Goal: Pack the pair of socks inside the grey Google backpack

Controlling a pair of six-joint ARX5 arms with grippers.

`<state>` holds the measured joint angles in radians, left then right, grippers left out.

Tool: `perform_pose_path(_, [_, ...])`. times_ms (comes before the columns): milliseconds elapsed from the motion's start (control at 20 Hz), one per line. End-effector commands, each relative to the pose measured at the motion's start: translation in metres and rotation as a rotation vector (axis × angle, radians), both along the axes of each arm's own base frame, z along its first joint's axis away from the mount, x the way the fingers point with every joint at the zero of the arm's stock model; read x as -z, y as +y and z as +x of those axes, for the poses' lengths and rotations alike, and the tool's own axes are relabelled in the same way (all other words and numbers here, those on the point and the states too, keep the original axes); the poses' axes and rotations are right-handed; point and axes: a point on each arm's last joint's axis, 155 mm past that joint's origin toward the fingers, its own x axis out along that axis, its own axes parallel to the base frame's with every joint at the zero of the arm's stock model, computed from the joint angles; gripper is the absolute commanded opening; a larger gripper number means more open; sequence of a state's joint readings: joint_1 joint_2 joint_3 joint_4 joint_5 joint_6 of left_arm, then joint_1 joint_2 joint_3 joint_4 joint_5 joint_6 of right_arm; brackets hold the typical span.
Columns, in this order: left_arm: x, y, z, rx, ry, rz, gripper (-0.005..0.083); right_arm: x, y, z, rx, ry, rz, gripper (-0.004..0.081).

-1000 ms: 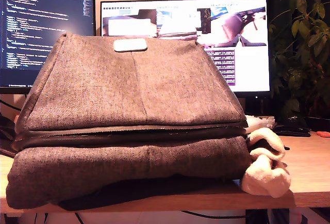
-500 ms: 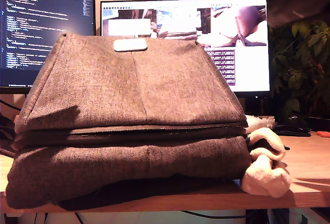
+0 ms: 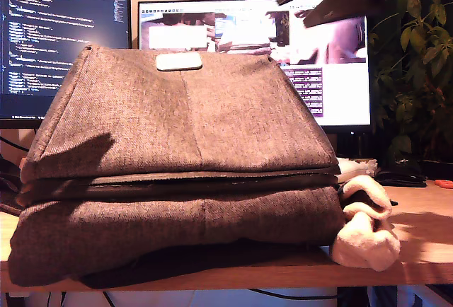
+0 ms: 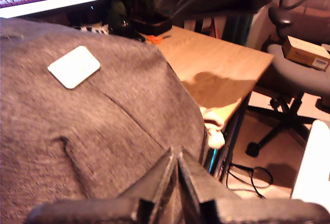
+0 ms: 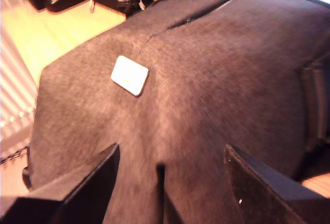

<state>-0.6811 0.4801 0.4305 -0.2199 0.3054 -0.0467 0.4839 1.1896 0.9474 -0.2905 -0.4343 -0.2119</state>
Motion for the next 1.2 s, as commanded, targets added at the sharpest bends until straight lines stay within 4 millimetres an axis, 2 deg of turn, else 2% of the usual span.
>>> perform_pose_path(0, [0.006, -0.001, 0.0, 0.004, 0.004, 0.006, -0.0021, 0.014, 0.009, 0.003, -0.03, 0.016, -0.032, 0.059])
perform_pose_path(200, [0.006, -0.001, 0.0, 0.004, 0.004, 0.006, -0.0021, 0.046, 0.015, 0.013, -0.049, 0.066, -0.086, 0.059])
perform_pose_path(350, [0.006, -0.001, 0.0, 0.005, 0.004, 0.006, -0.0019, 0.06, 0.018, 0.017, -0.06, 0.079, -0.109, 0.0561])
perform_pose_path(400, [0.006, -0.001, 0.0, 0.006, 0.006, 0.004, -0.0005, 0.06, 0.019, 0.017, -0.064, 0.078, -0.107, 0.0502])
perform_pose_path(450, [0.006, -0.001, 0.0, 0.004, 0.007, 0.005, 0.0021, 0.059, 0.021, 0.017, -0.067, 0.073, -0.104, 0.0391])
perform_pose_path(500, [0.005, -0.001, 0.0, 0.0, 0.018, -0.003, 0.0065, 0.057, 0.024, 0.016, -0.075, 0.065, -0.097, 0.0216])
perform_pose_path(550, [0.004, -0.001, 0.001, -0.002, 0.012, -0.008, 0.014, 0.054, 0.027, 0.015, -0.083, 0.059, -0.094, 0.0])
perform_pose_path(600, [0.002, -0.001, 0.002, -0.007, 0.007, -0.01, 0.0233, 0.05, 0.028, 0.016, -0.081, 0.053, -0.087, 0.0006])
perform_pose_path(650, [0.001, 0.0, 0.003, -0.015, 0.003, -0.01, 0.0286, 0.043, 0.03, 0.019, -0.073, 0.046, -0.076, -0.0014])
perform_pose_path(750, [0.0, 0.003, 0.006, -0.028, -0.059, 0.045, 0.0289, 0.021, 0.037, 0.023, -0.074, 0.016, -0.047, -0.0013])
perform_pose_path(950, [-0.002, 0.004, 0.009, -0.03, -0.193, 0.14, 0.0296, -0.036, 0.044, 0.035, -0.06, -0.056, 0.013, -0.0013])
perform_pose_path(1150, [-0.012, 0.001, 0.008, -0.021, -0.332, 0.222, 0.0354, -0.073, 0.048, 0.035, -0.069, -0.103, 0.04, -0.0013])
